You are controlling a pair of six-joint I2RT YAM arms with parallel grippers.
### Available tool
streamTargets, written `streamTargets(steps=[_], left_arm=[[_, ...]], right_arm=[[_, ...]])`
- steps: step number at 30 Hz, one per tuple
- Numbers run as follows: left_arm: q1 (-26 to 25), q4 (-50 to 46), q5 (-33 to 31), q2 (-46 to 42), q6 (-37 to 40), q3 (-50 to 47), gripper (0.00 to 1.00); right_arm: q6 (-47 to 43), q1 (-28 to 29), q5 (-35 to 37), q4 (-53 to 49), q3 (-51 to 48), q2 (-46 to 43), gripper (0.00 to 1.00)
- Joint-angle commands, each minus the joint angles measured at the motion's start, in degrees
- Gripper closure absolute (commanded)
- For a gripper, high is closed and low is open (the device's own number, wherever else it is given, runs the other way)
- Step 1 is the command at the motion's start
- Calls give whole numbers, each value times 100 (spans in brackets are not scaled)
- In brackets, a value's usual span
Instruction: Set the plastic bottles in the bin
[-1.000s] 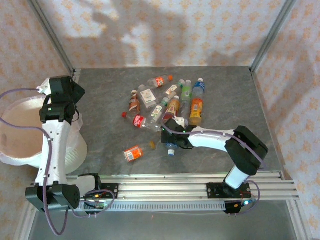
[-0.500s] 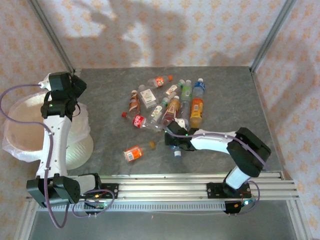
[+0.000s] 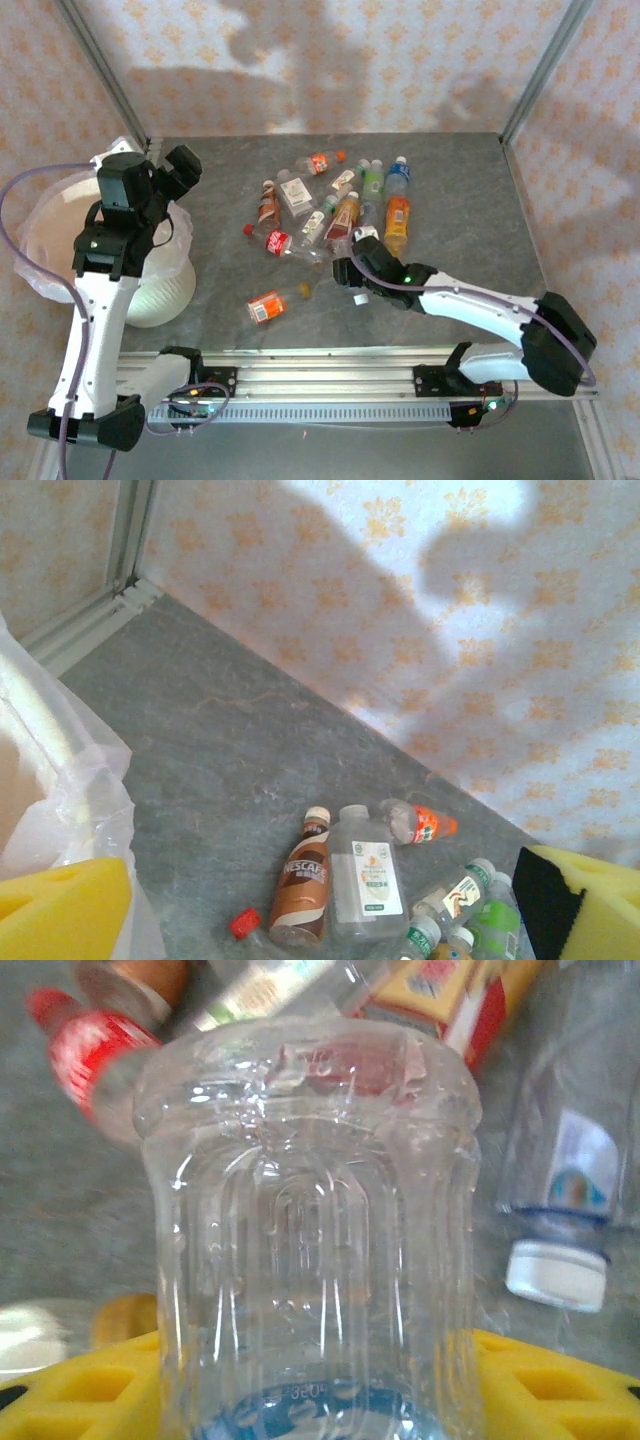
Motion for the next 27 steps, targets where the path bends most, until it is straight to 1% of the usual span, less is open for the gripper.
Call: streamTargets(steps=[1,4,5,6,8,10,12,13,14,15,18,21,25,27], left_arm=[[-18,-364,-204,29,237,128,0],[-15,-582,-184,101,201,327,0],[-20,-632,-70,111,171,417,0],[-20,-632,178,111,178,509,0],[-20,-470,929,69,206,623,0],[-18,-6,1990,-9,141,539,0],[-61,922,3178,-167,-188,142,0],[-140,1351,3524,-244,-342,-72,0],[-319,1665,3728,-311,-398,-243,0],[-561,1756,3771,-370,-268,-340,0],[-1261,1715,3709,-507,236,-560,0],[-1728,2289,4148,-582,218,-958,0],[-2139,2841,4532,-528,324,-1309,0],[-2270,3013,4657,-455,605,-1326,0]], right_arm=[[-179,-8,-108,225,205,-169,40],[-159,-8,-229,334,349,-273,40],[-178,-8,-315,432,365,-324,40],[-209,-8,-429,599,375,-332,40],[-230,-19,-603,1027,382,-513,40],[-188,-33,-729,1570,464,-535,40],[140,-184,-995,2290,633,-469,41],[361,-285,-1176,2643,722,-410,41],[623,-403,-1386,3096,811,-394,41],[894,-510,-1543,3501,899,-200,41],[1383,-747,-1778,4486,1166,2,41],[1782,-948,-2145,4822,1593,152,41],[2280,-990,-2627,5141,2033,267,41],[2564,-992,-2828,5401,2143,304,41]])
